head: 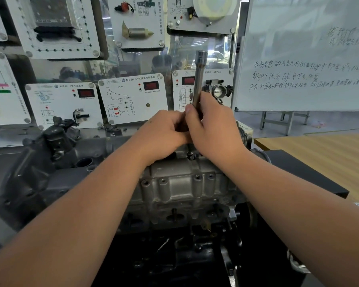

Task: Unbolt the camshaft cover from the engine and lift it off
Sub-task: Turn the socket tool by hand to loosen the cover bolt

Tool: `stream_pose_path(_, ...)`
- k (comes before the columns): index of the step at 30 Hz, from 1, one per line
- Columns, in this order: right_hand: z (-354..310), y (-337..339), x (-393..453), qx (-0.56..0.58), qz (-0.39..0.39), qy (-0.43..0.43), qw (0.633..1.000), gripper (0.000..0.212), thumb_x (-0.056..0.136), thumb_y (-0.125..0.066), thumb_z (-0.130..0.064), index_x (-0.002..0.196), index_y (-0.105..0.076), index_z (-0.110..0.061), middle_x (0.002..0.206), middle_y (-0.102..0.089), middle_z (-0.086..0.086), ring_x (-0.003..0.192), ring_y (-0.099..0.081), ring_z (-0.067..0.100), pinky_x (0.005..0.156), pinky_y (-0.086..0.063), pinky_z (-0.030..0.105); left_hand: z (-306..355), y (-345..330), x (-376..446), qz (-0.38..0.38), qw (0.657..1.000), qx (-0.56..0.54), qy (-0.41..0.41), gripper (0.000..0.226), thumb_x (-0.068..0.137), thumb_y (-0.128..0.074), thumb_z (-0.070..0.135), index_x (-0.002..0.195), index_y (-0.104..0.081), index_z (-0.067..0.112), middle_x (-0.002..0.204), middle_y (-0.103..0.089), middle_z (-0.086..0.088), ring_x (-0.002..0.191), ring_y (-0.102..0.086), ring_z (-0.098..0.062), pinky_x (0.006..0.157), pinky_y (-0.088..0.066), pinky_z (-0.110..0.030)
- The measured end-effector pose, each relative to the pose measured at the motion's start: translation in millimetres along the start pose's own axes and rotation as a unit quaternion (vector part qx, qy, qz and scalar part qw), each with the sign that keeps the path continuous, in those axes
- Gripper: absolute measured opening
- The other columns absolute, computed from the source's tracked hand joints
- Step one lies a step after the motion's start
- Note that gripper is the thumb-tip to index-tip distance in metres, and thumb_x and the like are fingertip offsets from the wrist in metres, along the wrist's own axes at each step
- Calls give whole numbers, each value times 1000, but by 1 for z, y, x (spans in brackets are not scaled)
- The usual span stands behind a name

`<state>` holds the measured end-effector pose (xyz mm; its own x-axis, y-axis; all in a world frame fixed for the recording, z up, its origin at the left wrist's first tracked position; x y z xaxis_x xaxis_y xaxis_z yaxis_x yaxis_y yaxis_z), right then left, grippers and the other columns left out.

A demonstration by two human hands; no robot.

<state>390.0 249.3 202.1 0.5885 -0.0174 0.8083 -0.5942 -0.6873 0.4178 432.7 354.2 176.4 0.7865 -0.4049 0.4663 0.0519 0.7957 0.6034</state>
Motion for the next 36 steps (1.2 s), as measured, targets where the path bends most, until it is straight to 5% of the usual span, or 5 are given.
stream_pose_path(4, -7, 3, 5, 28, -1, 30, 999, 25, 98, -59, -34, 99, -56, -9, 77, -65, 4, 71, -62, 20, 62, -47, 36, 1, 0, 1, -9, 1000, -1, -9, 24, 60, -73, 46, 80, -71, 57, 80, -76, 20, 78, -72, 1, 72, -53, -32)
stream_pose_path(15, -1, 0, 9, -9, 14, 54, 998, 29, 104, -49, -25, 78, -43, -13, 59, -39, -7, 54, -41, 16, 52, -33, 36, -3, -3, 2, -14, 1000, -8, 6, 23, 70, -70, 34, 92, -76, 29, 85, -78, 12, 86, -75, -8, 91, -59, -45)
stream_pose_path(21, -3, 4, 7, 13, 15, 51, 999, 39, 96, -65, -33, 126, -54, -10, 73, -50, -17, 72, -58, 15, 63, -44, 30, -2, -1, 1, -11, 1000, -8, -2, 20, 71, -75, 35, 82, -72, 51, 83, -76, 20, 79, -71, 3, 77, -54, -32)
stream_pose_path(27, -7, 3, 5, 4, 13, 64, 998, 25, 102, -56, -24, 84, -41, -15, 61, -38, -11, 54, -41, 9, 51, -35, 35, -6, -3, 2, -19, 1000, -12, 14, 15, 70, -70, 33, 83, -77, 31, 82, -78, 8, 85, -75, -14, 91, -58, -50)
stream_pose_path(36, -9, 1, 5, 15, -1, 81, 997, 23, 98, -62, -30, 107, -55, -10, 73, -51, -8, 63, -48, 12, 59, -35, 28, -9, 3, 4, 12, 999, 27, 13, 14, 79, -80, 25, 77, -69, 33, 66, -71, 17, 59, -63, 3, 59, -46, -27)
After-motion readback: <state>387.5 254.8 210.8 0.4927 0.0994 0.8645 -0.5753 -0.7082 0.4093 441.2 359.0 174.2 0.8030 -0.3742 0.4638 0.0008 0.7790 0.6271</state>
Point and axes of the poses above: each hand's wrist, its own x-axis towards the middle knuckle, its own y-axis out of the back of the hand, z = x × y, the point moved 9 cm from there along x, towards the middle knuckle
